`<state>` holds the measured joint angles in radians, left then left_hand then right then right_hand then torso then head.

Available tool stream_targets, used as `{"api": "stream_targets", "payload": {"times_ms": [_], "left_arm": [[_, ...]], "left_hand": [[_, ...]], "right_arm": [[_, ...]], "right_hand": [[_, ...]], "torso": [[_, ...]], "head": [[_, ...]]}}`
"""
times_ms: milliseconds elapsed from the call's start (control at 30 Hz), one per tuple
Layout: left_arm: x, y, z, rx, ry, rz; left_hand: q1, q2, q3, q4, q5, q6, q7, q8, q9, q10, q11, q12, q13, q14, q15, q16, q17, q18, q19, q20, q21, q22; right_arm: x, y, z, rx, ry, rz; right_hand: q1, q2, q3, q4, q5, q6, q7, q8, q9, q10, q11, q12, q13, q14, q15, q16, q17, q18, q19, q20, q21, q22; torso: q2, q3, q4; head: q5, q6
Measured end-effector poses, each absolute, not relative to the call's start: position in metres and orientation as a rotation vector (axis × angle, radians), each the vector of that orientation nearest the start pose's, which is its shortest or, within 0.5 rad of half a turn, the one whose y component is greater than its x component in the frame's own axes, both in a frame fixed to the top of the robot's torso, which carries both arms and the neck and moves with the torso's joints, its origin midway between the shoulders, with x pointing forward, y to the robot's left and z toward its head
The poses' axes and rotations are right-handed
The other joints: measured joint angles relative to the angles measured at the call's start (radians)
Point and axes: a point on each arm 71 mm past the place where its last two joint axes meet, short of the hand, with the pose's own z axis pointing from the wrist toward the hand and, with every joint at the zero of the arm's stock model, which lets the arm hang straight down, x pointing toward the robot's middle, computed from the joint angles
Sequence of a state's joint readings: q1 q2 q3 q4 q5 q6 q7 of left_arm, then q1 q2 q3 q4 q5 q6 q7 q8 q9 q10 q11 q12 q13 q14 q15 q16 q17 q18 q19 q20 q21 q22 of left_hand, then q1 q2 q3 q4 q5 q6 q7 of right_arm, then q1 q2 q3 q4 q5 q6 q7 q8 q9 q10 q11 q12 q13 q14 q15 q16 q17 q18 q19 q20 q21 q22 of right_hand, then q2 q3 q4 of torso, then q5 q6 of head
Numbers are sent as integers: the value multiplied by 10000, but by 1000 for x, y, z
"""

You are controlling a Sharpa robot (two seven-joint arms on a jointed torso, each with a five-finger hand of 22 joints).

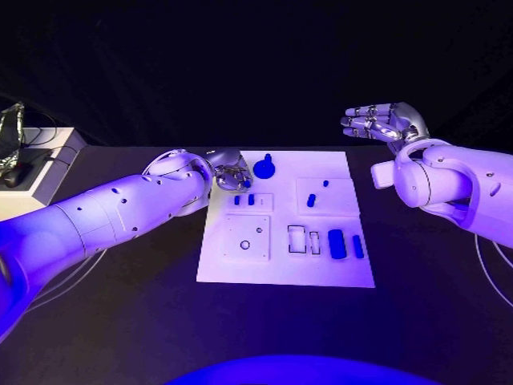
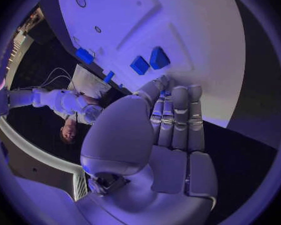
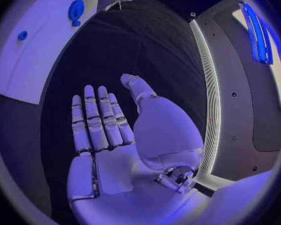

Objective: Assemble the parts on the task board

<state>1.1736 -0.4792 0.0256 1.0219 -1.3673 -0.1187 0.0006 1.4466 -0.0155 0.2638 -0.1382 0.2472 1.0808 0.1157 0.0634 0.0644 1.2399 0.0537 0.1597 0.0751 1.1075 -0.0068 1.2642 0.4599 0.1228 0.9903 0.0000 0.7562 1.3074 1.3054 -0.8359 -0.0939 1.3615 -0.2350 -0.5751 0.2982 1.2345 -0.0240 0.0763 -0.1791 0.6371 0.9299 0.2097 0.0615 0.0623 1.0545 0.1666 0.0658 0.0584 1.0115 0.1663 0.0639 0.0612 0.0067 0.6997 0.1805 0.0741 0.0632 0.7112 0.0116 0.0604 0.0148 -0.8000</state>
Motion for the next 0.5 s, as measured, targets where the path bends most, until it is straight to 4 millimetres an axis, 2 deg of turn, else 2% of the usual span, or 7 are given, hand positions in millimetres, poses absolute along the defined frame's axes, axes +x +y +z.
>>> {"api": "stream_targets", "payload": {"times_ms": [100, 333, 500], "left_arm": [[561, 150, -218, 979, 18305, -6709], [562, 152, -218, 899, 18328, -6602], [563, 155, -219, 833, 18339, -6514]], "left_hand": [[2, -134, 69, 15, 4, -353, -43, 0, -10, -36, -34, 146, -1, 0, 0, 0, 0, 0, 0, 0, 0, 0], [14, -196, 140, 30, 5, -581, -81, 0, -10, -268, -53, 718, 39, 0, 0, -44, -21, 1, 0, 0, 0, 0], [54, -234, 167, 58, 5, -1438, -144, 0, -37, -284, -69, 766, 6, 0, -1, -44, -19, 2, 0, 0, 0, 0]], "right_arm": [[531, -272, -151, 9329, 12852, 10776], [531, -272, -151, 9336, 12855, 10763], [531, -273, -151, 9345, 12854, 10740]], "right_hand": [[0, 0, 0, 0, 0, 0, 0, 0, 0, 0, 0, 0, 0, 0, 0, 0, 0, 0, 0, 0, 0, 0], [0, 0, 0, 0, 0, 0, 0, 0, 0, 0, 0, 0, 0, 0, 0, 0, 0, 0, -89, 19, 0, -10], [0, 0, 0, 0, 0, 0, 0, 0, 0, 0, 0, 0, 0, 0, 0, 0, 0, -1, -89, 19, 0, -10]], "torso": [[-2, 0, 3], [-3, 6, 1], [0, 6, 0]], "head": [[-1, -1], [-3, 5], [-12, 11]]}}
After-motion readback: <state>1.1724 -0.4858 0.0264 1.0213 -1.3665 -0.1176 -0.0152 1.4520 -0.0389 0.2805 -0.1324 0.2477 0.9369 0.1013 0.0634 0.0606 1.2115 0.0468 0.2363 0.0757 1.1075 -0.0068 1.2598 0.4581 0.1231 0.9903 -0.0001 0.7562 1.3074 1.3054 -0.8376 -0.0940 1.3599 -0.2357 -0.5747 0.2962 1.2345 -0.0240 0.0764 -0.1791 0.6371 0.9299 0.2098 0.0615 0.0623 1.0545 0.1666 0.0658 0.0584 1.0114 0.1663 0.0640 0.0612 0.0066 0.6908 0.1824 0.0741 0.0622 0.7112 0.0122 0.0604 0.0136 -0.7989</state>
